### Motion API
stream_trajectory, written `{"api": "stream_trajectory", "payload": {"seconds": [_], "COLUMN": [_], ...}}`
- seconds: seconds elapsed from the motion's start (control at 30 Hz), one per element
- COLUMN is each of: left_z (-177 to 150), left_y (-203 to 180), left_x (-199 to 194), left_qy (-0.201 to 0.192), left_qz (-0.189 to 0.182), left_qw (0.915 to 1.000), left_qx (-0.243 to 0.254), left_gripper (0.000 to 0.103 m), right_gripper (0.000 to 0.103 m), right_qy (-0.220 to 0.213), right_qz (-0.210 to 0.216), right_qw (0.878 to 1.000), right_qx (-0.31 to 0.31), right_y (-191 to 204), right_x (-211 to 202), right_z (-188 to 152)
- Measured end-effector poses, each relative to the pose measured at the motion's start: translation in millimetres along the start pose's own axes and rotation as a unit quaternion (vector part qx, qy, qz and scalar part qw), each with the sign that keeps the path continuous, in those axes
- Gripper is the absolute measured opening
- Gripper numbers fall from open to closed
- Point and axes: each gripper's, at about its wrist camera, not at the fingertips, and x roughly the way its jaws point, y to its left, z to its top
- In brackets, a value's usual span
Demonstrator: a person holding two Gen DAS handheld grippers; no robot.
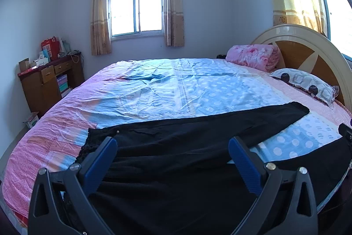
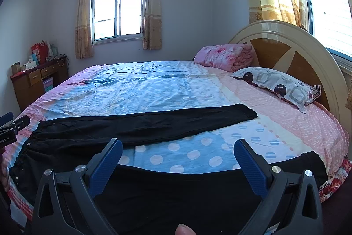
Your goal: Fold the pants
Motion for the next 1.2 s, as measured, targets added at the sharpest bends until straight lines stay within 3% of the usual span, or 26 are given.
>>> {"api": "stream_trajectory", "payload": {"seconds": [1.2], "left_z": [-0.9], "left_y": [3.6], "left_x": [0.5], "left_qy": [0.001], "left_qz": [0.005], "left_qw": [1.0000], "left_qx": [-0.002], "left_gripper": [0.103], "right_gripper": [0.102], "right_qy": [0.008], "right_qz": [0.009], "right_qw": [1.000], "right_qx": [-0.003], "right_y": [6.8], "right_x": [5.1], "right_z": [-8.2]}}
